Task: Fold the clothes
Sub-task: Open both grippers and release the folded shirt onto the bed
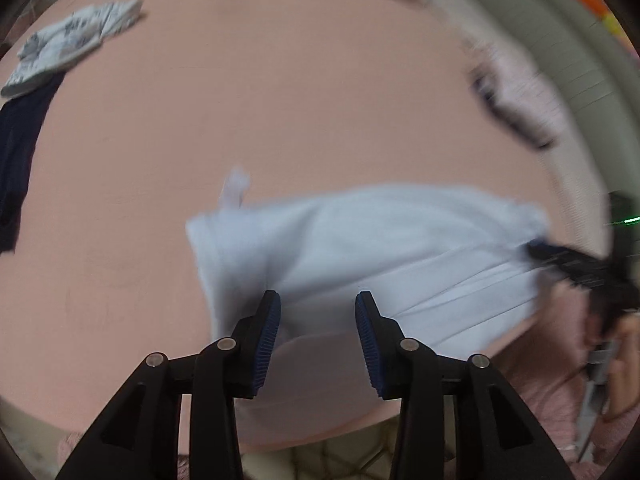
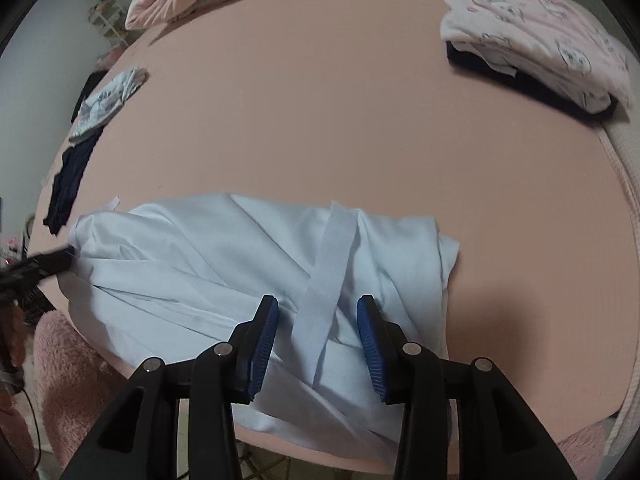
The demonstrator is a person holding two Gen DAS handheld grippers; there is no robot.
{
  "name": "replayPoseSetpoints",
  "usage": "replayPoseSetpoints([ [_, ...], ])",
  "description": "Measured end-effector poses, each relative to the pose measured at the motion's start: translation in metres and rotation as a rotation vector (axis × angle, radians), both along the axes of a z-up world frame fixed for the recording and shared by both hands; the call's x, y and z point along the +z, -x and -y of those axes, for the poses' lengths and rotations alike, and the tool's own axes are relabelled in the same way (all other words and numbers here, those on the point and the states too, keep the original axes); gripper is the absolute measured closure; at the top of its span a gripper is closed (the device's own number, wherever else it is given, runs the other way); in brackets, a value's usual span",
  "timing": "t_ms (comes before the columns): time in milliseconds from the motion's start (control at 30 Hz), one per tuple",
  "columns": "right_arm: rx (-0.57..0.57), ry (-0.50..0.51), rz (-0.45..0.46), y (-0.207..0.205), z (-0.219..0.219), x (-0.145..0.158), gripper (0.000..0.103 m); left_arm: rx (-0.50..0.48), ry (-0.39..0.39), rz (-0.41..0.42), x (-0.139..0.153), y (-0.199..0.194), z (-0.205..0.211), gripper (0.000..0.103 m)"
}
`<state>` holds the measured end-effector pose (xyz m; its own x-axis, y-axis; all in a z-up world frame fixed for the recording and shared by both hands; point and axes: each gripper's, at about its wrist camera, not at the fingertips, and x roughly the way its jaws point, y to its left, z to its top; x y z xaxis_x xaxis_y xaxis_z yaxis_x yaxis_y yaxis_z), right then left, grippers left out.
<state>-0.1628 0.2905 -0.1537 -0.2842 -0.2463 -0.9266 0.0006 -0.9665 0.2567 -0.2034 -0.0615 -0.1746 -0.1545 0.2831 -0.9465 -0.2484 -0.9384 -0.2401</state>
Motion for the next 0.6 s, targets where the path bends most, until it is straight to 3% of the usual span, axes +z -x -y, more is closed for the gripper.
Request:
replayPoseSetpoints([
  [233,0.094,-0.036,0.01,-0.021,-0.009,0.009,0.063,-0.135,0.02,-0.042,0.013,-0.029,0.004,0.067],
  [400,0.161,-0.083,0.011,-0.027,-0.009,0.028,0.063,-0.084,-0.091,-0.091,0.029,-0.026,0.019,0.067],
  [500,0.116,-0.057,-0.054,-0.017,-0.006,0.043,0.063,-0.044,-0.15,-0.12,0.038,-0.023,0.028,0.067],
  [600,0.086,-0.049,-0.081,-0.003,0.004,0.04,0.06,0.071,-0.083,-0.099,0.023,0.0,0.029,0.067],
])
